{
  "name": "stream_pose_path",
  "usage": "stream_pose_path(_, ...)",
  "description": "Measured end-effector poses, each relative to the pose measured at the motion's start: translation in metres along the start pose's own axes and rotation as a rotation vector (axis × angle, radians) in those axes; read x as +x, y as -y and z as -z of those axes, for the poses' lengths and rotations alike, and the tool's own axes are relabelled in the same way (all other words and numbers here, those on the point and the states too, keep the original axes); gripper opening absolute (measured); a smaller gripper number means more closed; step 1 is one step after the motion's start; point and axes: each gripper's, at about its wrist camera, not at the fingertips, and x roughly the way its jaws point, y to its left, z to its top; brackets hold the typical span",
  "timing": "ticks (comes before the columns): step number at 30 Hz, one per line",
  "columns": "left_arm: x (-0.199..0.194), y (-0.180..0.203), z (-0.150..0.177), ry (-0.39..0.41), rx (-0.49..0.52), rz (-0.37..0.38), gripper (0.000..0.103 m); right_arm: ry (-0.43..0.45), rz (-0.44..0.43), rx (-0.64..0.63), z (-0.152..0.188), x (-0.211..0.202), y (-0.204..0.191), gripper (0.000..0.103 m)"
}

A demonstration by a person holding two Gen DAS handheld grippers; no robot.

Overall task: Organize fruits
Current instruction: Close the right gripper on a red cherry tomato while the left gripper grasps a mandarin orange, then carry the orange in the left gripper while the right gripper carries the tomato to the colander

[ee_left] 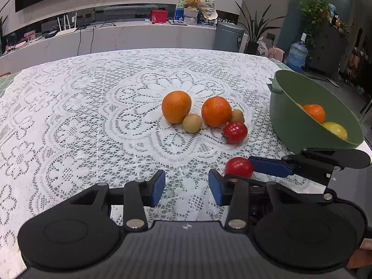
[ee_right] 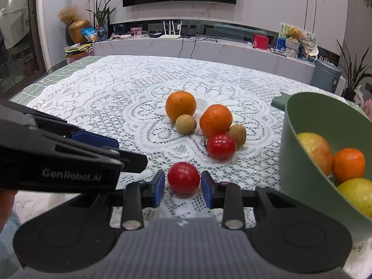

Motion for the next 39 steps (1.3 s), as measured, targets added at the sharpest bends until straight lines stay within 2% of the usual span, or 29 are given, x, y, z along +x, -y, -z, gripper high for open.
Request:
stream_pose_path(8,0.007,-0.007,-0.007,-0.005,-0.018,0.01,0.05,-0.018,-0.011,0.007,-0.002,0.005,0.002,0.028)
stream_pose_path(17,0.02,-0.011,-0.043,0.04,0.032,0.015,0.053,0.063,0.07,0.027,-0.016,-0.001,0.012,0.028)
stream_pose_path(25,0.045,-0.025,-0.063,0.034,0.034,0.046,0.055,0.074,0.097,0.037,-0.017,0.002,0.016,0.028)
stream_pose_path(27,0.051,-0.028,-0.066,0.04,0.029,0.064,0.059,0.074,0.098,0.042,-0.016,0.002,0.017,0.028)
stream_pose_path(30,0.058,-0.03,-0.07,0.05,0.023,0.085,0.061,0.069,0.1,0.042,-0.015,0.004,0.017,0.028)
stream_pose_path(36,0.068,-0.031,-0.075,0.043,0.011,0.11,0.06,0.063,0.098,0.041,-0.014,0.005,0.018,0.028)
stream_pose_path(39,0.071,-0.033,-0.073,0.039,-0.003,0.114,0.051,0.063,0.097,0.04,-0.013,0.005,0.018,0.028)
